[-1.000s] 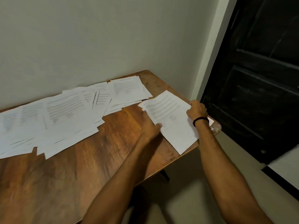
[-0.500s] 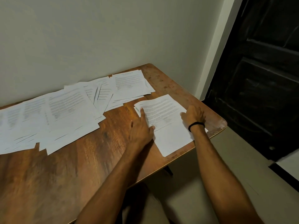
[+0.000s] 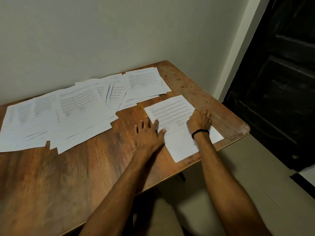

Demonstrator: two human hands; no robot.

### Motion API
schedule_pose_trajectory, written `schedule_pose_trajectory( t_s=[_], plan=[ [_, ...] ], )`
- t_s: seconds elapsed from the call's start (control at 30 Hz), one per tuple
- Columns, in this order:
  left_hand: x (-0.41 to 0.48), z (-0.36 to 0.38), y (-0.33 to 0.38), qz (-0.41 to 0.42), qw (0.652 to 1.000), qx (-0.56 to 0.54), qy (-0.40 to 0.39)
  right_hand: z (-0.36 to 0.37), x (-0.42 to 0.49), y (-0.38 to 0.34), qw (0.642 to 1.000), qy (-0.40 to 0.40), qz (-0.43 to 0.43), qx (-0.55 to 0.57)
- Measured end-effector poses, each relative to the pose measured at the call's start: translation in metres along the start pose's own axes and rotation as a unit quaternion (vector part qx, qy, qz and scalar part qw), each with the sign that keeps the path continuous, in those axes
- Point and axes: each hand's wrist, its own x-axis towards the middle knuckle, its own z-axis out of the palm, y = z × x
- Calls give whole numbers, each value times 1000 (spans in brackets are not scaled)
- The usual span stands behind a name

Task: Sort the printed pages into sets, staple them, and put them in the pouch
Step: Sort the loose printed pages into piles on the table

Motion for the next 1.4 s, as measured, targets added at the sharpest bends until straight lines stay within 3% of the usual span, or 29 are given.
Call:
schedule_pose_trajectory(
  t_s=[0.37, 0.53, 0.73, 0.93, 1.03, 1.13, 1.4],
  plan=[
    [-1, -2, -1, 8, 1000, -24, -6, 6, 0, -12, 999, 19, 39, -15],
    [1, -31, -33, -22, 997, -71, 37, 1, -17, -53, 994, 65, -23, 86],
    [3, -65, -128, -190, 974, -71, 103, 30, -51, -158, 965, -81, -125, 214],
    [-20, -67, -207, -286, 955, -51, 59, 68, -80, -256, 936, -217, -190, 202],
    [-27, -62, -213, -271, 958, -53, 74, 82, -84, -287, 948, -221, -188, 131],
    [-27, -60, -215, -268, 956, -68, 100, 90, -83, -303, 959, -181, -180, 127],
    [-28, -62, -213, -274, 932, -147, 187, 85, -73, -302, 927, -159, -117, 318]
  ],
)
